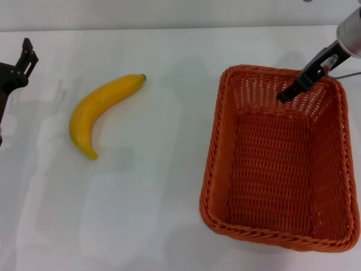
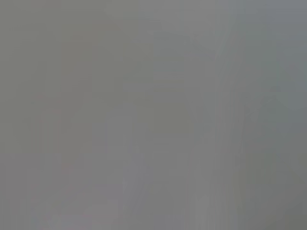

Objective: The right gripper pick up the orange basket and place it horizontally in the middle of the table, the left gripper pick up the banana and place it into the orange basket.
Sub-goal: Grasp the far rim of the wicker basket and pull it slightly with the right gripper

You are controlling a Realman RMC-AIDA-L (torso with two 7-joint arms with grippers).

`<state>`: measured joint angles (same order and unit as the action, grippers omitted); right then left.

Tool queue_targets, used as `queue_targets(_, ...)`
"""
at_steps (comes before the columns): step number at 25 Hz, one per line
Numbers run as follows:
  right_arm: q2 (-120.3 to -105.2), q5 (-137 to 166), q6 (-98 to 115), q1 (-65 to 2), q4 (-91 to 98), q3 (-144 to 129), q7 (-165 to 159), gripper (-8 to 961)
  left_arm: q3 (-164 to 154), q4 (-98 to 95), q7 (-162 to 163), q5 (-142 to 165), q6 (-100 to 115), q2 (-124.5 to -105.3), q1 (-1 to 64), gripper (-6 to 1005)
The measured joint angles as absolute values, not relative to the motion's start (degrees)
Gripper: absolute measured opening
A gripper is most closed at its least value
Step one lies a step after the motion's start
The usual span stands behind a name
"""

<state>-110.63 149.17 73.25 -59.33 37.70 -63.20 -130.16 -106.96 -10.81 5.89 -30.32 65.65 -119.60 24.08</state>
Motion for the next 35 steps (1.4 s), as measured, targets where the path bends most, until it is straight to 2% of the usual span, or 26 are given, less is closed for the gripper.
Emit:
queue_targets(3, -111.34, 150.85, 73.24, -59.27, 38.23, -63.30, -130.18, 664, -106.96, -10.81, 5.89, -30.32, 65.30, -119.54, 24.17, 892)
queue_targets(9, -113.71, 156.27, 72.76, -58.27, 41.39, -63.72, -130.31, 662, -106.96, -10.81, 5.89, -30.39, 64.95, -119.52, 24.42, 893)
queue_targets(13, -114.34, 157.35, 72.75, -57.53, 43.44, -65.19, -130.29, 525, -106.96, -10.81, 5.89, -30.51, 64.91, -119.44, 24.66, 893)
queue_targets(17, -114.40, 157.74, 72.73, -56.91, 45.16, -65.10, -130.54, 440, -106.90, -10.77, 5.88, -30.63, 64.42, -119.39, 24.86, 893)
queue_targets(24, -114.55, 157.30, 73.61, -55.35, 50.18, -63.91, -131.47, 381, -106.62, -10.42, 5.76, -30.68, 64.33, -119.35, 24.89, 892)
queue_targets(35, -112.05, 157.83, 82.74, -57.47, 49.50, -61.72, -134.68, 327, -106.53, -10.64, 5.58, -30.77, 63.55, -119.31, 25.70, 893)
